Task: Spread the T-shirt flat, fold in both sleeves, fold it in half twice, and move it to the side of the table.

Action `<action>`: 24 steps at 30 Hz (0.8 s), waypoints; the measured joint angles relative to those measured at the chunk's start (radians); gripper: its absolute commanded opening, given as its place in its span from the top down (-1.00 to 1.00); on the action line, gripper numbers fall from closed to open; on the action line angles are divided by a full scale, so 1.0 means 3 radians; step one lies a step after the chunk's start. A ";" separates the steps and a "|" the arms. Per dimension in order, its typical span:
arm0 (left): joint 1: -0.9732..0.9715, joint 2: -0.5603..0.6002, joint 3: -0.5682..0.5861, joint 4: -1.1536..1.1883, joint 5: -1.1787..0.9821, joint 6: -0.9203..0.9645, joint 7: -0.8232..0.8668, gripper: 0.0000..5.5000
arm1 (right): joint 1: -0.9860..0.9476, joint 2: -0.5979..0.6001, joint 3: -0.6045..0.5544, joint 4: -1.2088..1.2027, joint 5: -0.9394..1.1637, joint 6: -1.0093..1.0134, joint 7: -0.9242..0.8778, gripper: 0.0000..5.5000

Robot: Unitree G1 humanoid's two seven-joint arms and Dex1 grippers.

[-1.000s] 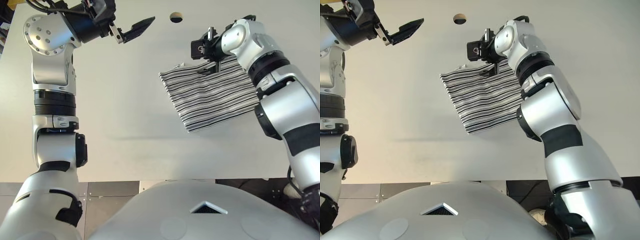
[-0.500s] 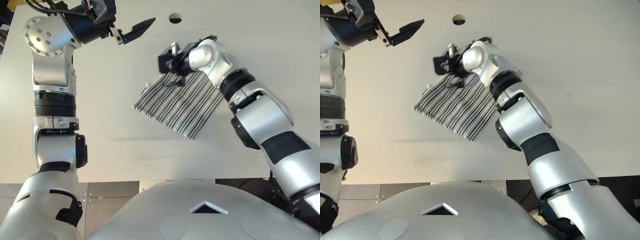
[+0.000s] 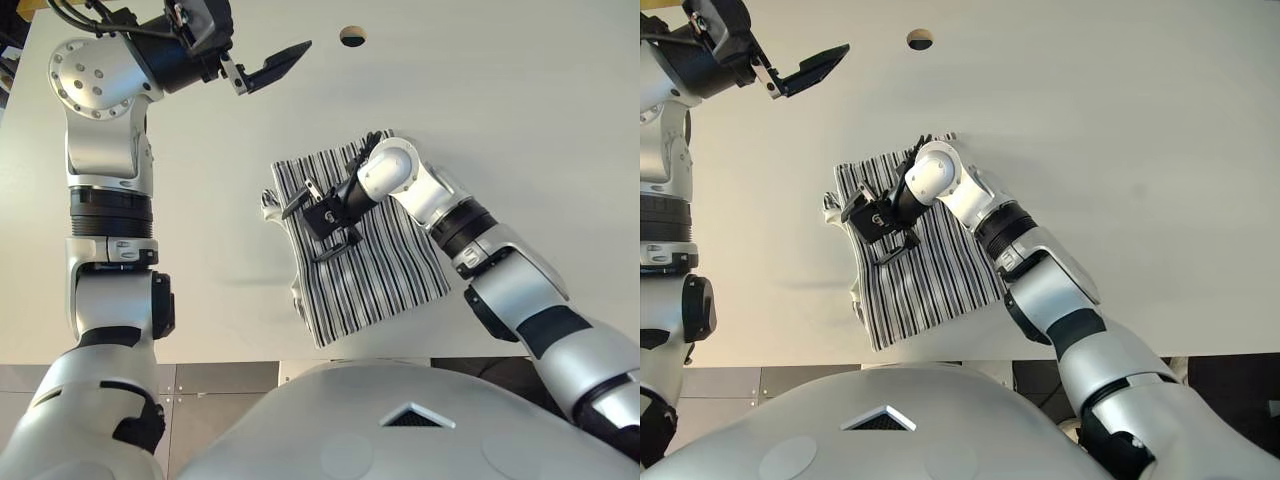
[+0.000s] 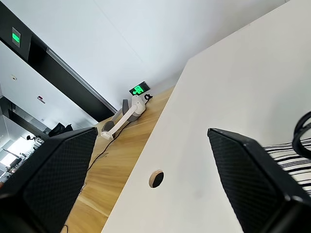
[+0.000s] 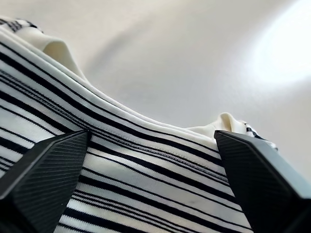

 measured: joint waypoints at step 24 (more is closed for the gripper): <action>0.0168 0.0189 0.0016 -0.0111 0.0063 -0.0059 -0.0006 -0.53 | -0.0886 -0.0410 -0.0849 0.0124 0.0582 0.0566 -0.0044 -0.71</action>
